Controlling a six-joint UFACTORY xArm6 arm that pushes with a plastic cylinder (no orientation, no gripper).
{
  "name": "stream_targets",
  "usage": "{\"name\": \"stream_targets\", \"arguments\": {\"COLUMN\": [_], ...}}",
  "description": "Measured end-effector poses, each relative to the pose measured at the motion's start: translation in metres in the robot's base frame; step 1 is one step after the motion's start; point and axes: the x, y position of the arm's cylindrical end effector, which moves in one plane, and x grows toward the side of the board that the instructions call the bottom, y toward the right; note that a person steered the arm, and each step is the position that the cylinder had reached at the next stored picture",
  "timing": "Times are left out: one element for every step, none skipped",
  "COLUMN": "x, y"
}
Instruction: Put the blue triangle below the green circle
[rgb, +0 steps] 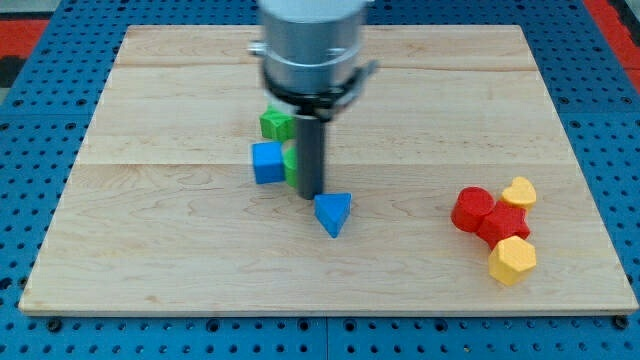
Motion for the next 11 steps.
{"name": "stream_targets", "arguments": {"x": [-0.017, -0.024, -0.009, 0.061, 0.105, 0.104, 0.075, 0.056, 0.062, 0.044, -0.003], "y": [-0.041, -0.069, -0.075, -0.072, -0.023, 0.028, 0.038, 0.047, 0.08, 0.096, 0.033]}}
